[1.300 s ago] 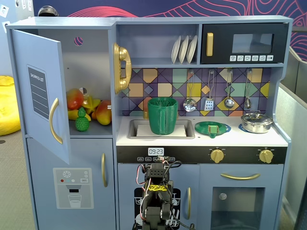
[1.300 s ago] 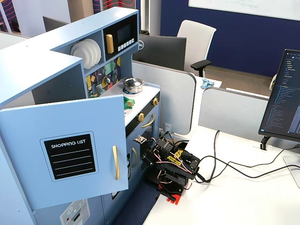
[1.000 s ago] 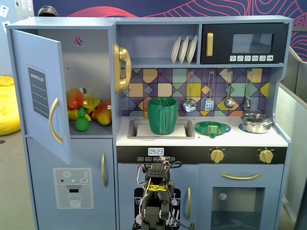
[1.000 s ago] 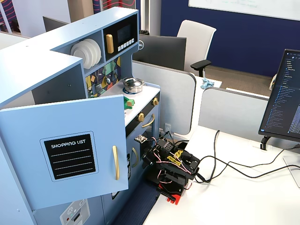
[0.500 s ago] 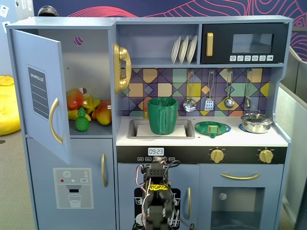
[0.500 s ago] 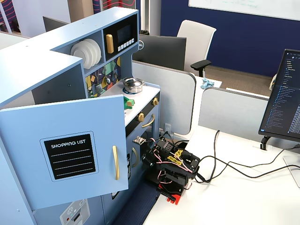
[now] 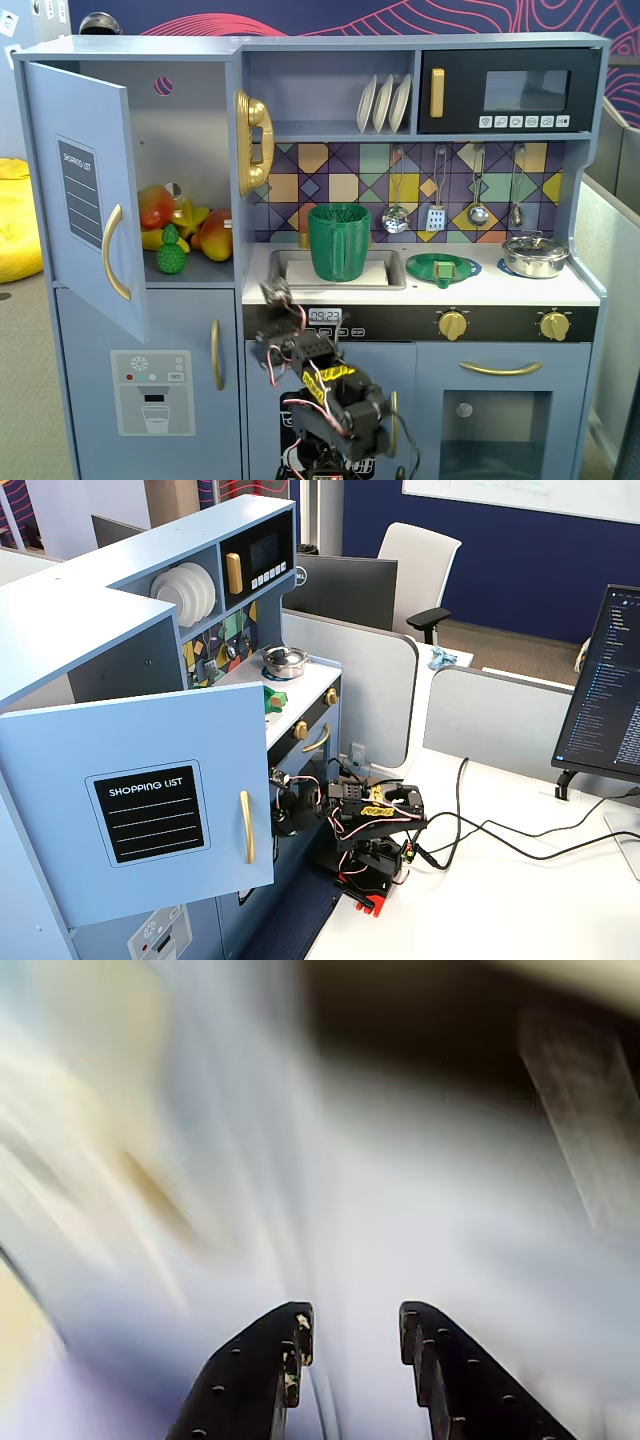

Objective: Pick up the green pineapple from the left cabinet and place it in the green recipient

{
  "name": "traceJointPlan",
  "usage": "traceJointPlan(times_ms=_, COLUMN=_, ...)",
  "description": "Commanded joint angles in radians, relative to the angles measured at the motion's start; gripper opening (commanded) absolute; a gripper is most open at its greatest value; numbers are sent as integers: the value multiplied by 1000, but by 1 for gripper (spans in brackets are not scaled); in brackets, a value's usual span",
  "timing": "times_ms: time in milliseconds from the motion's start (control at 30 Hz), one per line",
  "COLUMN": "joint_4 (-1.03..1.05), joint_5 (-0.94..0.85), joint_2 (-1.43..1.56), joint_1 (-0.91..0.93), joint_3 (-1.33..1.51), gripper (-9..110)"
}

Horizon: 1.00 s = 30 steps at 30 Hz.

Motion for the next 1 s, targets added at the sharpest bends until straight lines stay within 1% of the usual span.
traceJointPlan(times_ms=0, joint_4=-107, joint_5=-55, joint_2=-89, joint_1=-89, joint_3=-193, gripper=1)
traceJointPlan(times_ms=67, joint_4=-132, joint_5=-58, joint_2=-143, joint_1=-100, joint_3=-255, gripper=4)
traceJointPlan(times_ms=133, joint_4=-146, joint_5=-5, joint_2=-184, joint_1=-115, joint_3=-318, gripper=8)
traceJointPlan(times_ms=167, joint_4=-164, joint_5=26, joint_2=-204, joint_1=-121, joint_3=-345, gripper=12)
traceJointPlan(times_ms=267, joint_4=-239, joint_5=130, joint_2=-245, joint_1=-150, joint_3=-403, gripper=20)
traceJointPlan(times_ms=367, joint_4=-348, joint_5=147, joint_2=-290, joint_1=-179, joint_3=-413, gripper=23)
traceJointPlan(times_ms=633, joint_4=-545, joint_5=101, joint_2=-417, joint_1=-232, joint_3=-419, gripper=26)
traceJointPlan(times_ms=967, joint_4=-750, joint_5=32, joint_2=-669, joint_1=-206, joint_3=-538, gripper=26)
